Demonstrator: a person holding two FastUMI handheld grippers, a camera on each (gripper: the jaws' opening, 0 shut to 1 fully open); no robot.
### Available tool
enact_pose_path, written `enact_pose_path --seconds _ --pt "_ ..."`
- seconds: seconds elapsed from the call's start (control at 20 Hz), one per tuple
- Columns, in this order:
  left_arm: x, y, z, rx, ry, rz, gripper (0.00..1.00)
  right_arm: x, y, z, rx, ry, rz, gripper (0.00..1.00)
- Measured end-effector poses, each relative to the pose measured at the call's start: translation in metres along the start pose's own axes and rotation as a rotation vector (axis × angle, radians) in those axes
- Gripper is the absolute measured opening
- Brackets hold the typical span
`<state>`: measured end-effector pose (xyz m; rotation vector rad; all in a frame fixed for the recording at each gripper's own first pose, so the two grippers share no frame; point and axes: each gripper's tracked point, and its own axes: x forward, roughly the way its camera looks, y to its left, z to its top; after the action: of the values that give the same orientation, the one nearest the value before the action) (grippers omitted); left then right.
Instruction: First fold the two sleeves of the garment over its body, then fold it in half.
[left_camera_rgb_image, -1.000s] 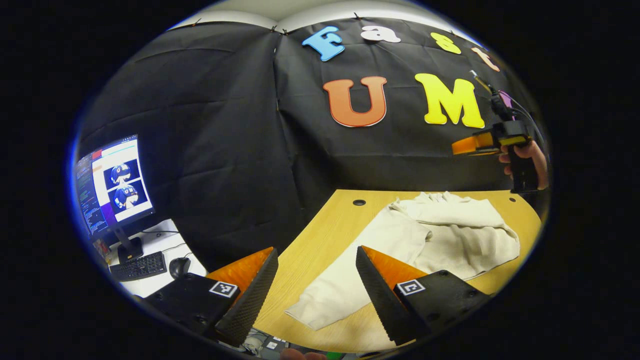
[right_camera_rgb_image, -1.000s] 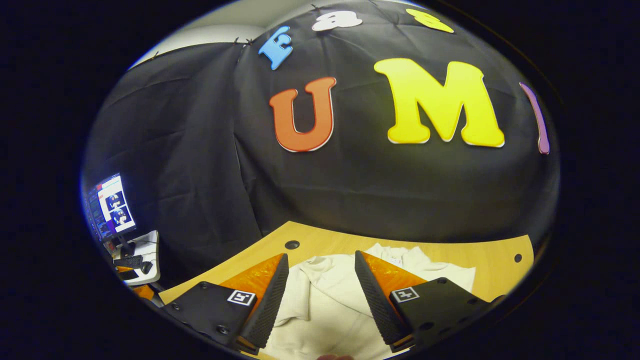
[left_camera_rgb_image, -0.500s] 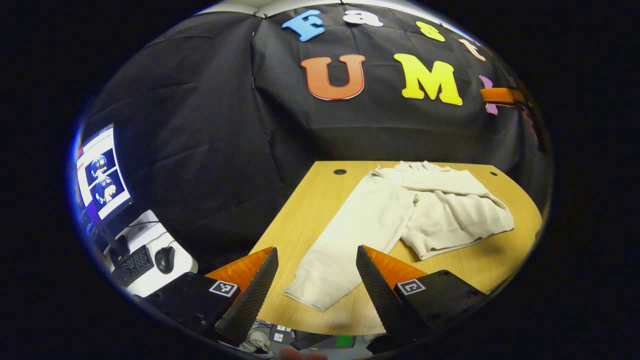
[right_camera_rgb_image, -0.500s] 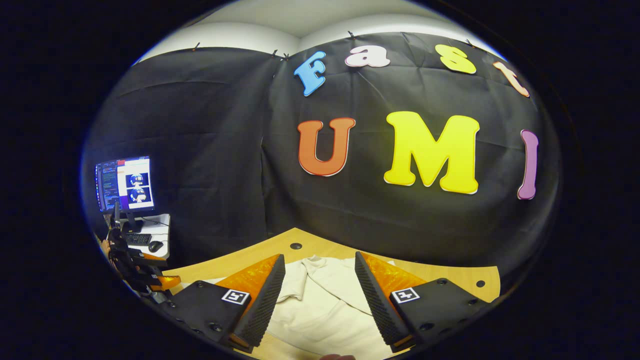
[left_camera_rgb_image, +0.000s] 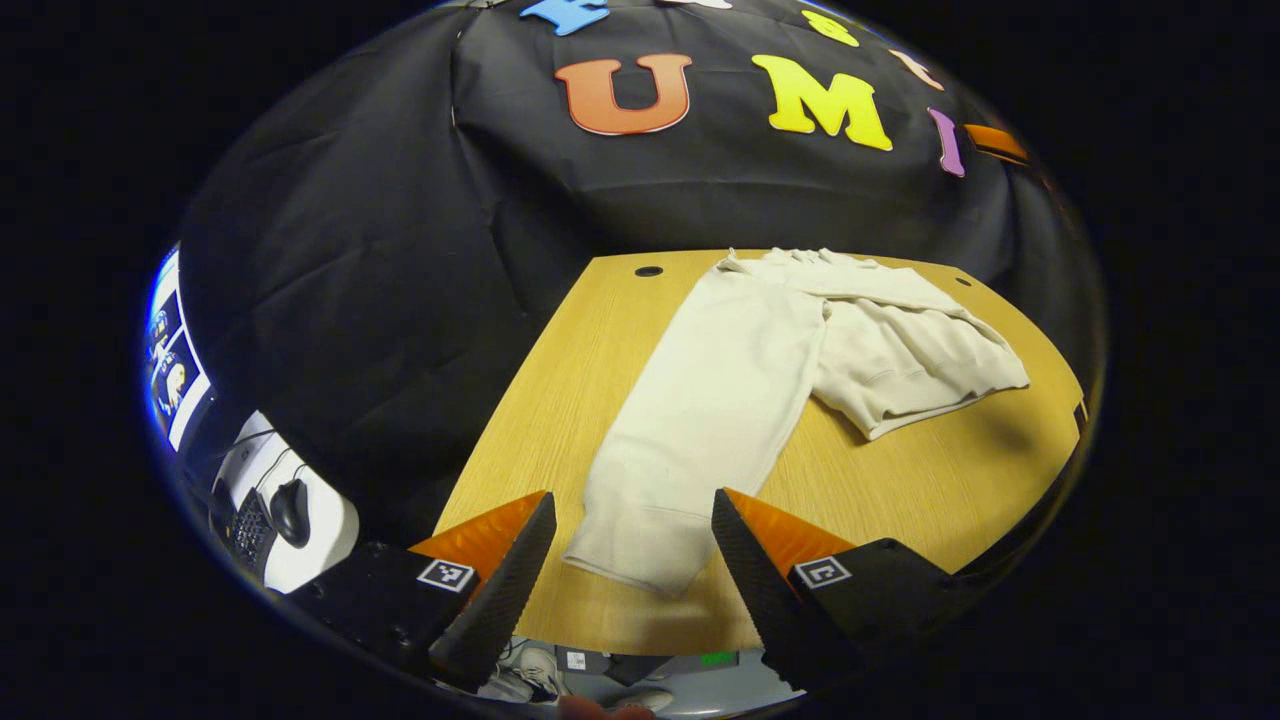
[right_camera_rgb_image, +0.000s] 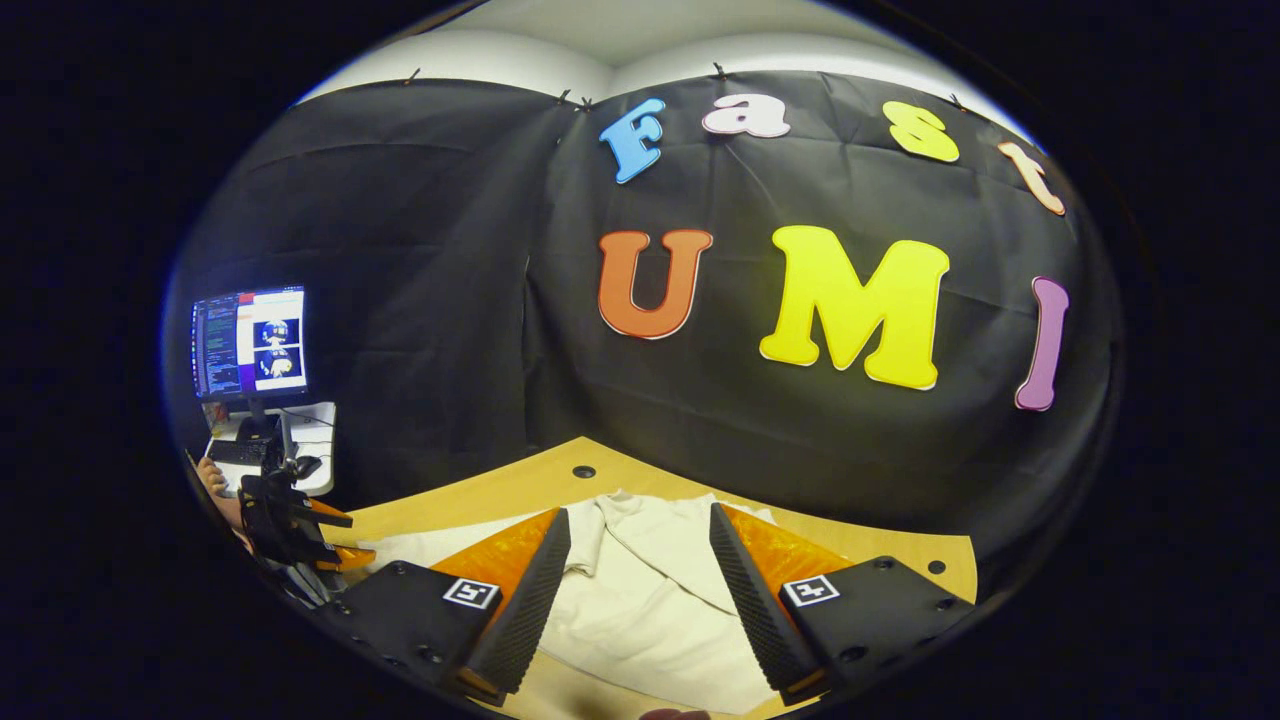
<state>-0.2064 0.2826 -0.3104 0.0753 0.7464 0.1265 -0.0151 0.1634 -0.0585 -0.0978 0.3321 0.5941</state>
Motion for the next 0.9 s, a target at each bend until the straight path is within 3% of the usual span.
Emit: enact_pose_path --seconds 0.4,0.6,0.7,0.75,0.8,0.85,0.9 --pt "0.02 0.006 -0.028 0.01 0.098 -0.073 1.0 -0.007 0.0 -0.016 0.043 0.066 -0.007 0.87" --pt "0.025 0.002 -0.042 -0.099 0.16 -0.125 0.97 -0.008 -0.007 -0.019 0.101 0.083 -0.028 0.87" --pt "0.026 0.009 -0.042 -0.137 0.17 -0.094 0.82 -0.007 -0.015 -0.02 0.158 0.093 -0.049 0.87" --pt "0.027 0.009 -0.041 -0.155 0.169 -0.082 0.8 -0.007 -0.019 -0.022 0.181 0.095 -0.06 0.87" --pt "0.027 0.008 -0.039 -0.168 0.167 -0.081 0.64 -0.007 -0.022 -0.023 0.197 0.097 -0.069 0.87" --pt "0.027 0.003 -0.038 -0.186 0.166 -0.097 0.57 -0.009 -0.024 -0.025 0.207 0.098 -0.076 0.87" --pt "0.026 0.0 -0.037 -0.208 0.171 -0.098 0.33 -0.009 -0.026 -0.024 0.213 0.098 -0.078 0.87"
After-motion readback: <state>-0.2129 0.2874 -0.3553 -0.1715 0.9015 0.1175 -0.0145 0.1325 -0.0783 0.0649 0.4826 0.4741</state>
